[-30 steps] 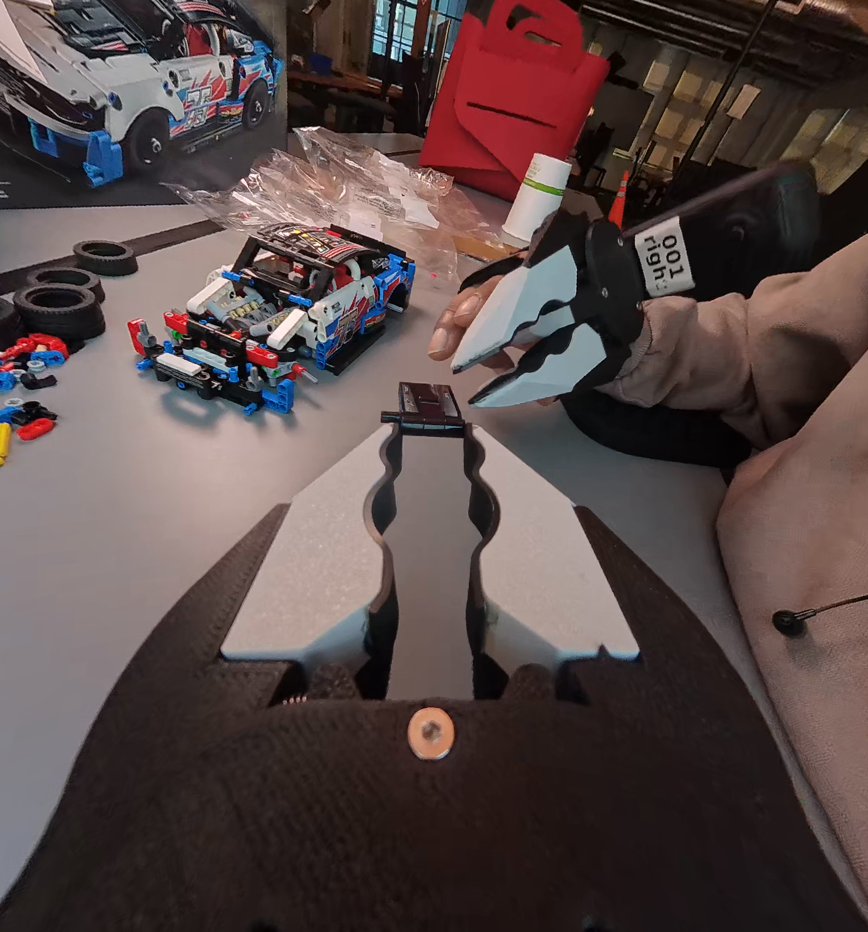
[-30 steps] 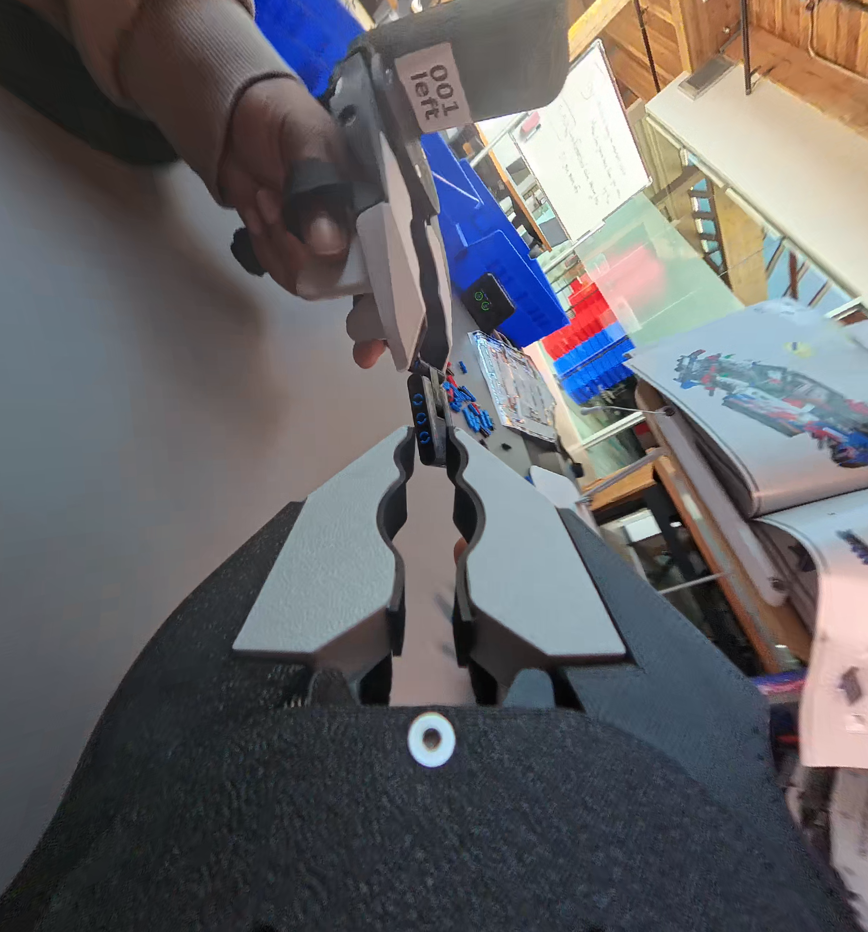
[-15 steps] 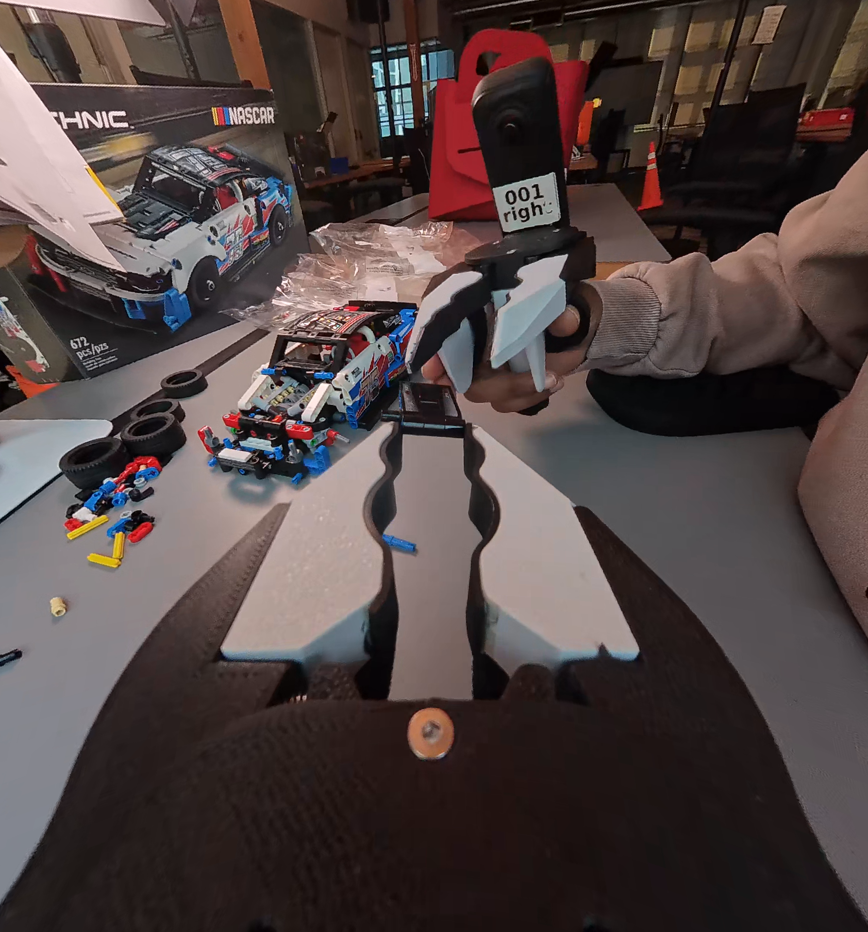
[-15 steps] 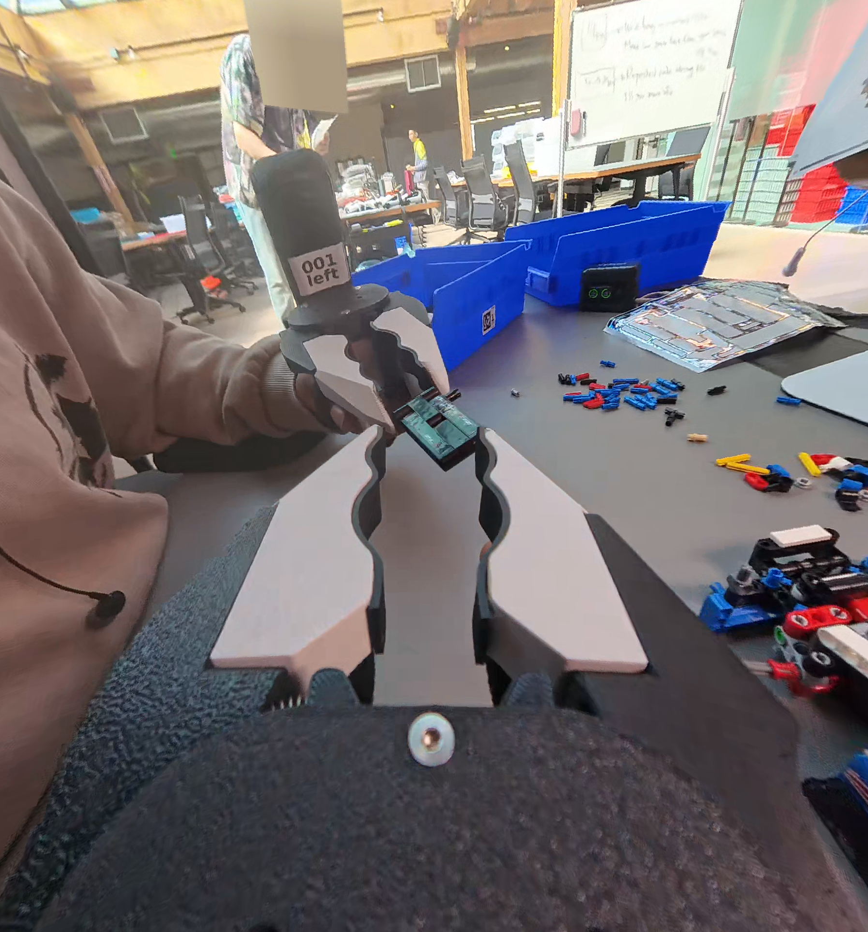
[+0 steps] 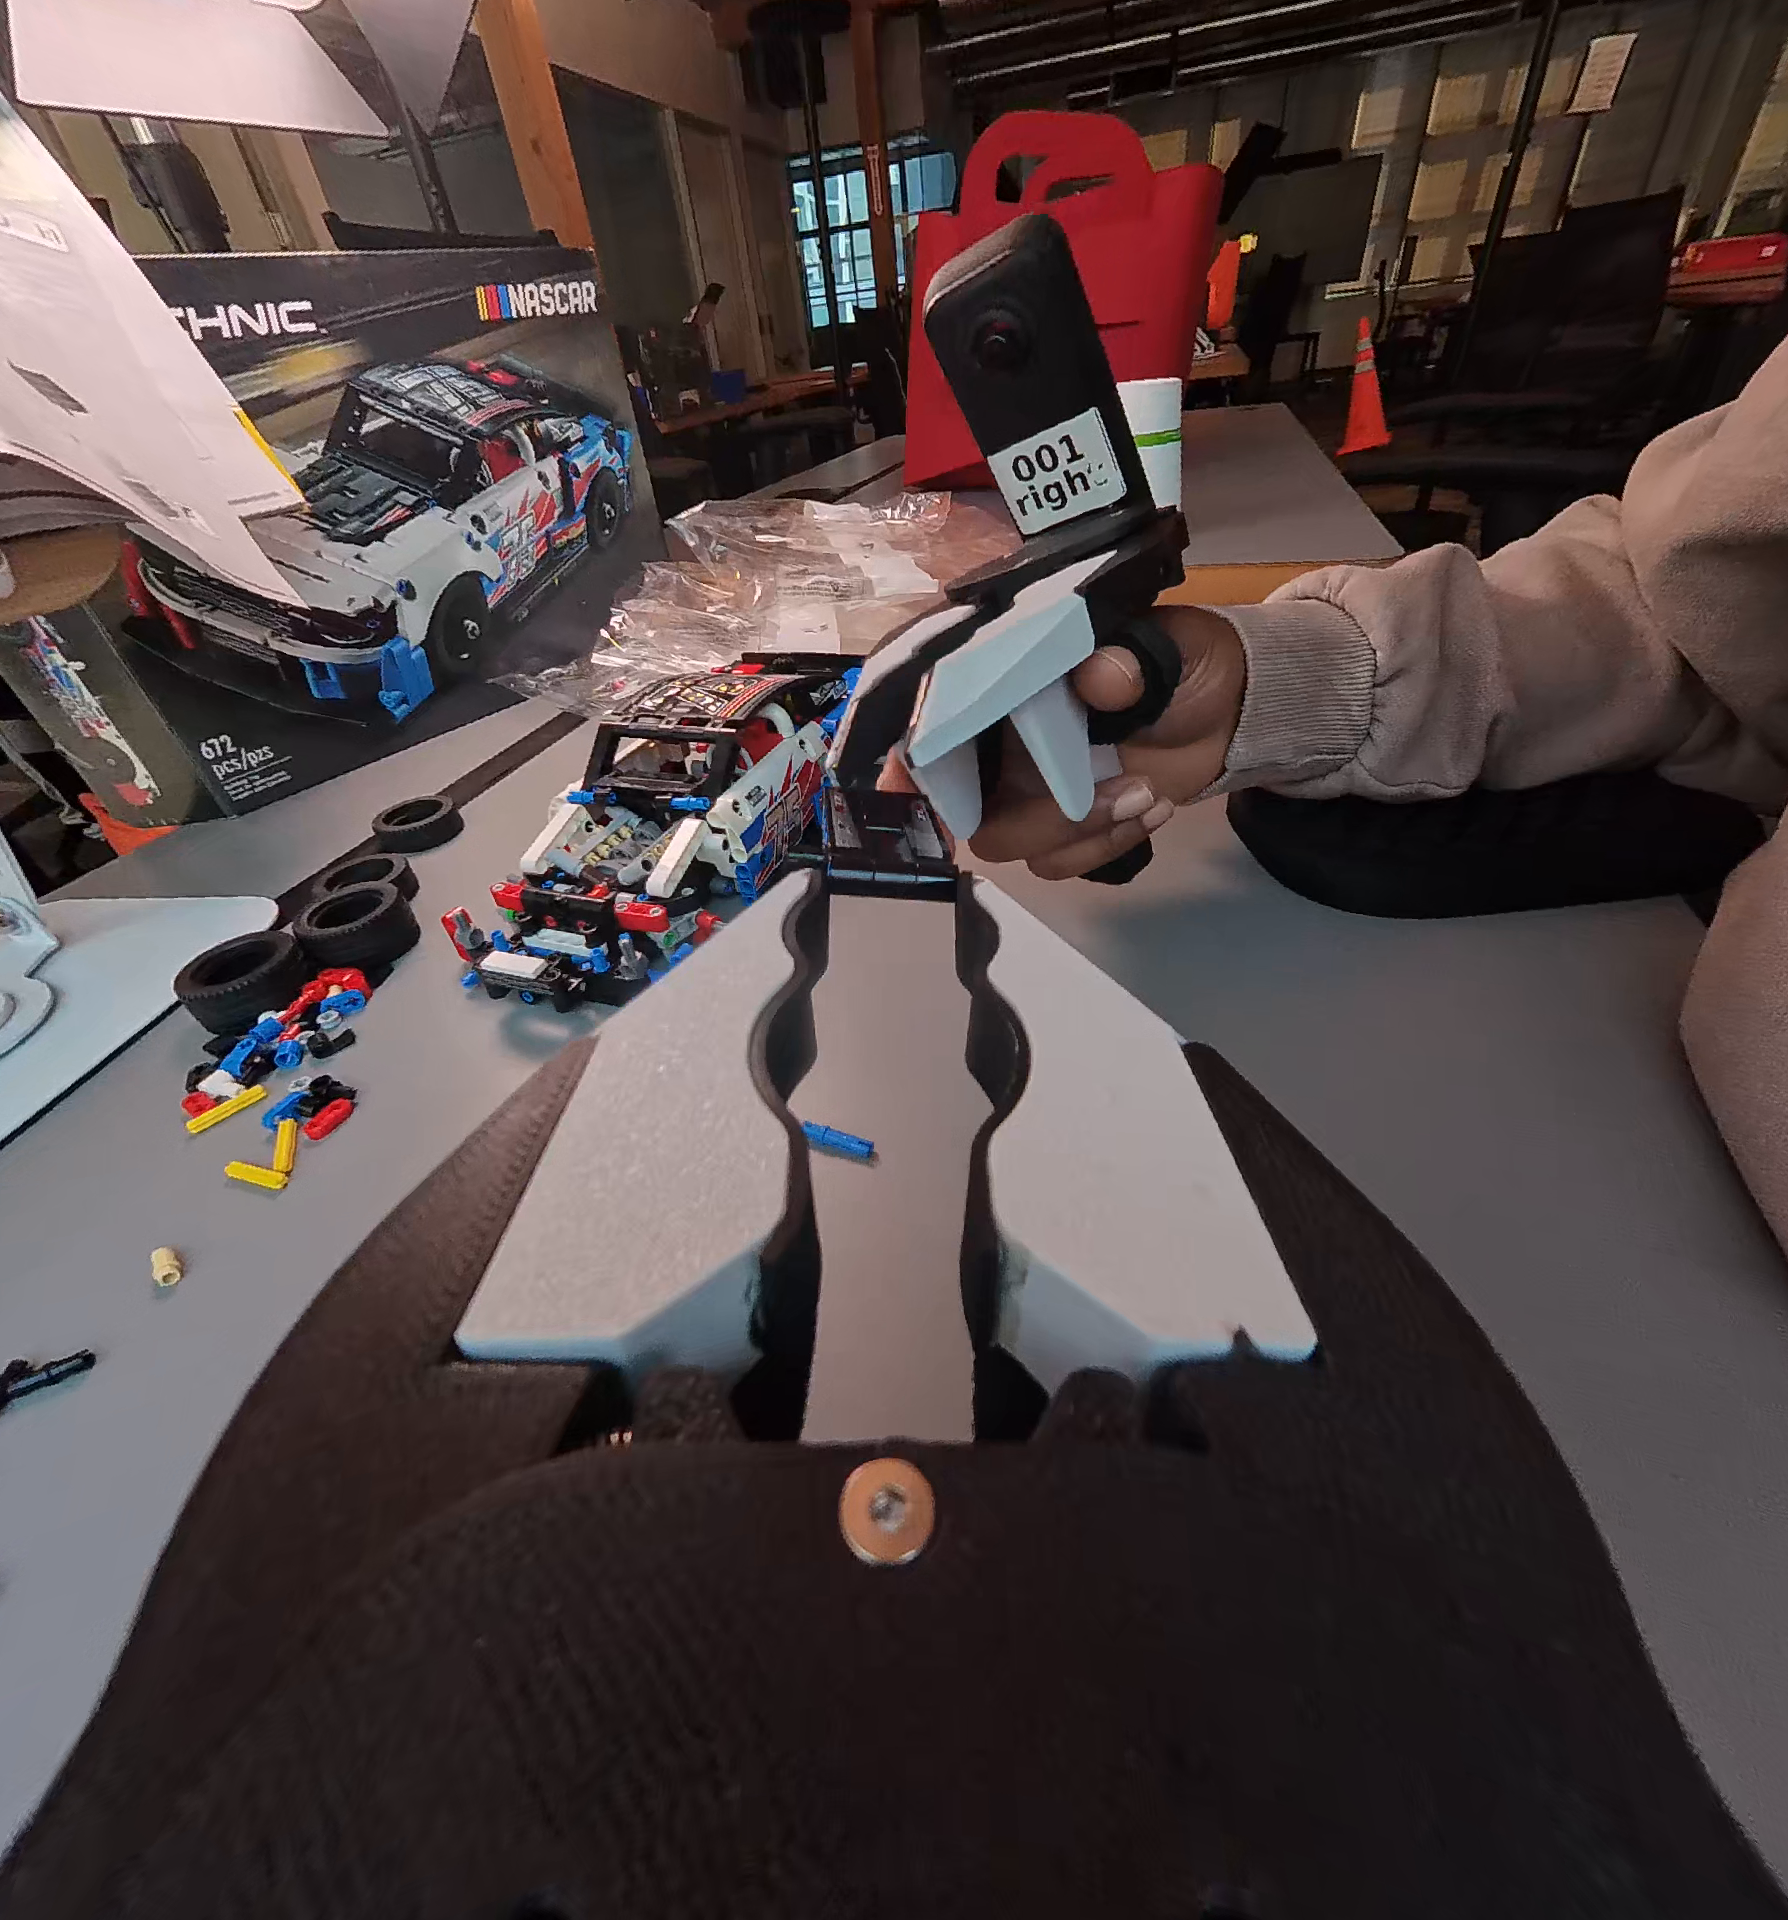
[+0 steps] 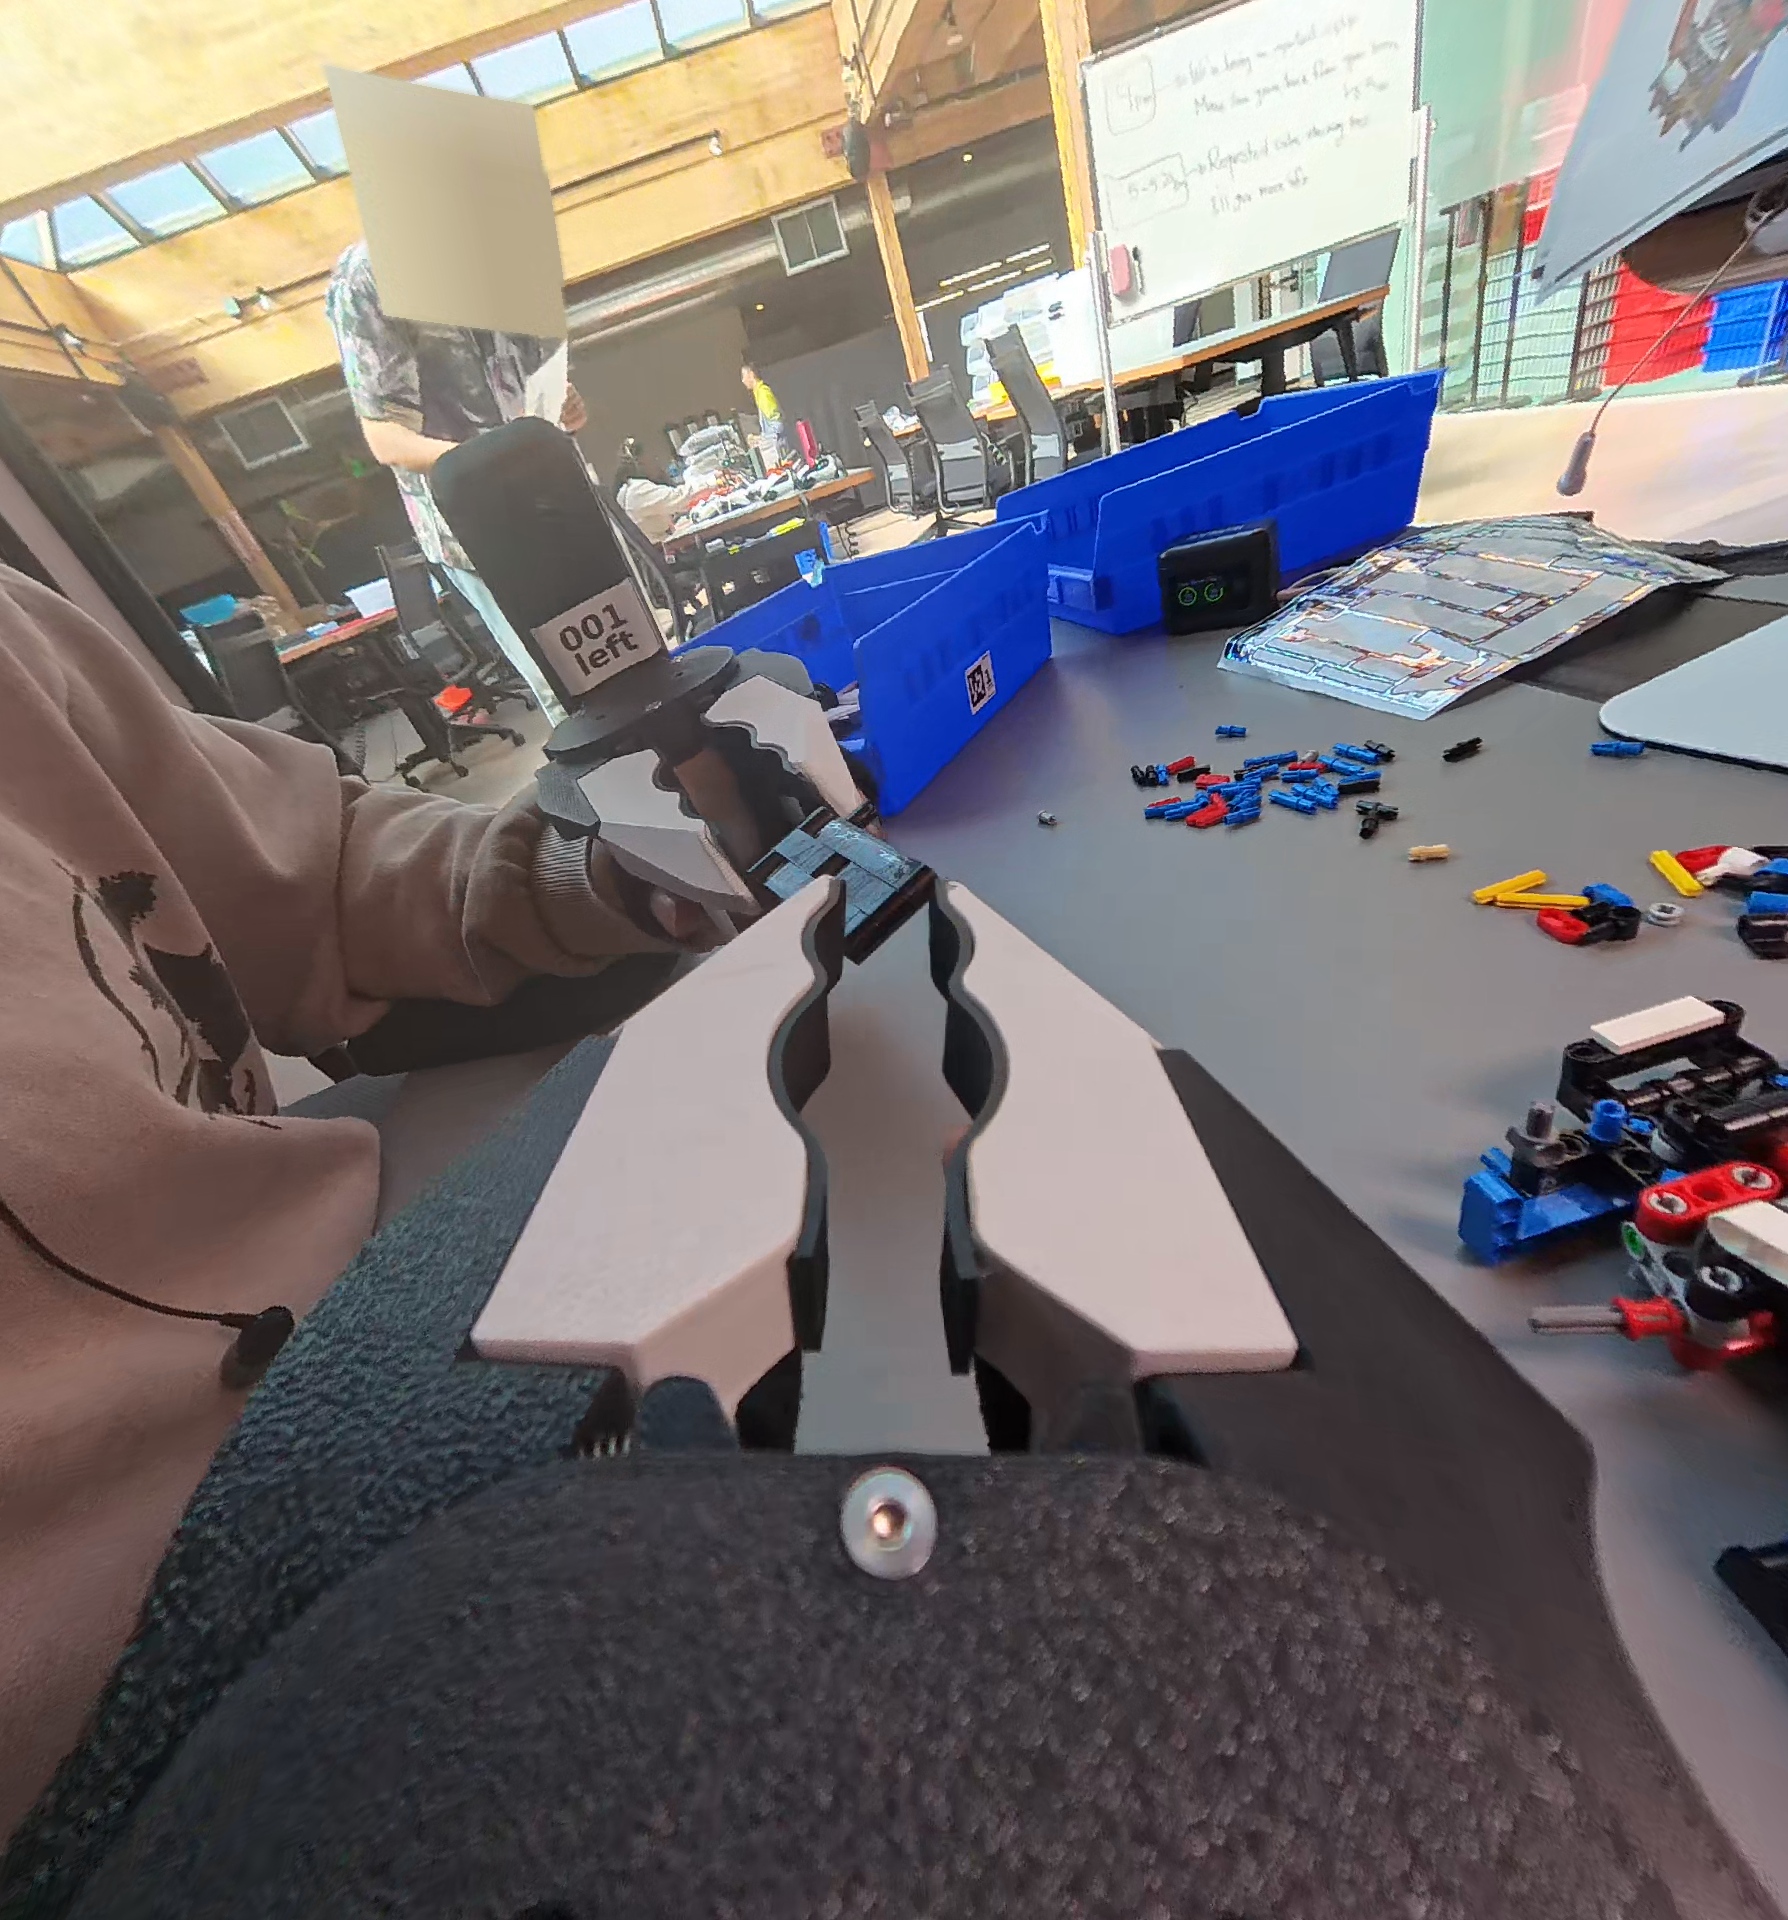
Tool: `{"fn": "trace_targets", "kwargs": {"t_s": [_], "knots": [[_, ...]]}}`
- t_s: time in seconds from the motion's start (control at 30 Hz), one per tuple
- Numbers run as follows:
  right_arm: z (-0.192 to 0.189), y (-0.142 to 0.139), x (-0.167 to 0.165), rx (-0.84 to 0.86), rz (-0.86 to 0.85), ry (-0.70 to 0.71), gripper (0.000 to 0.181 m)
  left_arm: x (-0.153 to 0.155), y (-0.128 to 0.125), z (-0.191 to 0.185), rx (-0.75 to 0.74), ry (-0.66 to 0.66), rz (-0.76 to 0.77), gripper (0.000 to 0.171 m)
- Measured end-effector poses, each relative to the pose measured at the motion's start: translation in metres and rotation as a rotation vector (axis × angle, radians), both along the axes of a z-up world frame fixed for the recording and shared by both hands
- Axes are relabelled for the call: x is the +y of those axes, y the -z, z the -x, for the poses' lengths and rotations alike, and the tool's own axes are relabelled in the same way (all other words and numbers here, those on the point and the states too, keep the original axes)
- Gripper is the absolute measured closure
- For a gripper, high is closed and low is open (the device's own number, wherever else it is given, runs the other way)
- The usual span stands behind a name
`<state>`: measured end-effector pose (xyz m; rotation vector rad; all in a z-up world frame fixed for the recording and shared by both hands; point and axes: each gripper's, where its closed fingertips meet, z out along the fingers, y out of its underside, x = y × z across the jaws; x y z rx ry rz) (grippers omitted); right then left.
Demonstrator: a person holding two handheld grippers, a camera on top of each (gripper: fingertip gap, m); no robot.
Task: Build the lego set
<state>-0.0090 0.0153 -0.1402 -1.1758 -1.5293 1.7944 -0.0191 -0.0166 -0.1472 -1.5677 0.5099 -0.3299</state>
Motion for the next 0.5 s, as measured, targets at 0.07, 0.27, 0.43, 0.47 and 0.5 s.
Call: {"fn": "trace_targets", "kwargs": {"t_s": [0.07, 0.27, 0.43, 0.47, 0.5], "knots": [[0.001, 0.001, 0.001, -0.024, 0.04, -0.006, 0.159, -0.001, -0.003, 0.0, 0.004, -0.005, -0.02, 0.148], [0.0, -0.002, -0.012, -0.099, 0.235, -0.116, 0.151, -0.005, -0.012, -0.005, 0.006, 0.019, -0.077, 0.149], [0.0, -0.008, -0.015, -0.097, 0.323, -0.142, 0.17, -0.005, -0.009, -0.007, 0.02, 0.021, -0.07, 0.148], [0.0, -0.007, -0.015, -0.101, 0.32, -0.14, 0.17, -0.004, -0.008, -0.007, 0.028, 0.016, -0.066, 0.148], [0.0, -0.006, -0.014, -0.103, 0.313, -0.136, 0.171, -0.004, -0.006, -0.007, 0.041, 0.011, -0.058, 0.148]]}}
